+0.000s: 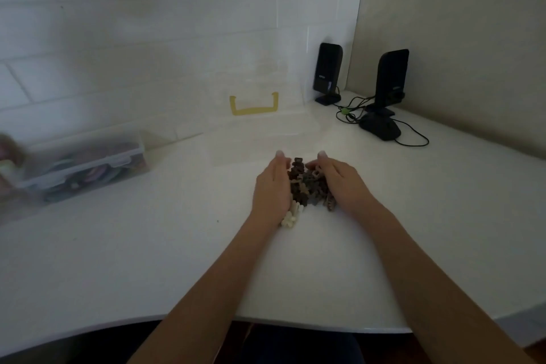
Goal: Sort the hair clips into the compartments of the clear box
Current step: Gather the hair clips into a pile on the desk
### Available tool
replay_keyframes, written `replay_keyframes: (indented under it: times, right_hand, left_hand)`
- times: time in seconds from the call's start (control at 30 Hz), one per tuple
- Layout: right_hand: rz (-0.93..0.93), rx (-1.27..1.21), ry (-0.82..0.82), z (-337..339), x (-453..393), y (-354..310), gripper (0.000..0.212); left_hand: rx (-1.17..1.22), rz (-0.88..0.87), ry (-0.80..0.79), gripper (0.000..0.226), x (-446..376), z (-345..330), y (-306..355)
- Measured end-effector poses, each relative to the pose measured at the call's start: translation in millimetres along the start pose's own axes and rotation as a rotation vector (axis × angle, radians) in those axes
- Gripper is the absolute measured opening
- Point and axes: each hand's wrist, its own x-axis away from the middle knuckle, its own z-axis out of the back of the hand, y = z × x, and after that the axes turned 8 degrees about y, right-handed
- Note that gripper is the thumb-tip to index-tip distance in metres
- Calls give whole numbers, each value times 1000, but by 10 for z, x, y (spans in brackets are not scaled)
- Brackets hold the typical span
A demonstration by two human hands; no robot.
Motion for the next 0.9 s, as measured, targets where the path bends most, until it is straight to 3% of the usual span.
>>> replay_keyframes:
  times: [0.1,0.17,0.27,0.33,0.37,0.43,0.5,0.53,0.57,0.6,0.73,0.83,0.9]
  right_hand:
    - [11,-106,115,15,-88,-28,54]
    - [8,-83,52,21,-182,-27,55]
    - [-10,46,-176,-20,-264,-30,67]
    - [-14,102,-282,-36,-247,-39,79]
    - [-3,98,-320,-31,-213,-44,81]
    - [22,61,-351,-2,-107,-62,79]
    - [36,35,-330,10,29,-74,76]
    - [39,20,-315,8,84,-77,74]
    - [39,2,-304,10,133,-86,71]
    - [35,-17,-300,17,176,-103,68]
    - [-17,-78,-172,96,327,-146,60]
    - [-73,-74,12,180,456,-105,58]
    - [-95,-2,34,201,554,-95,54]
  left_hand:
    - [56,27,154,49,217,99,-1]
    - [21,5,196,35,365,115,38]
    - [-51,-105,104,33,424,101,4]
    - [122,-81,40,39,371,98,-22]
    - [73,-124,-59,39,327,68,-123]
    - [-75,-217,-112,46,286,-17,-303]
    - [-109,-142,-85,49,353,23,-169]
    - [11,7,-104,49,405,48,-15]
    - [92,6,-22,47,414,37,20]
    - [9,-62,54,46,438,28,-7]
    - [18,22,11,35,453,85,104]
    - [88,48,65,42,356,114,59]
    - [66,33,66,48,290,129,57]
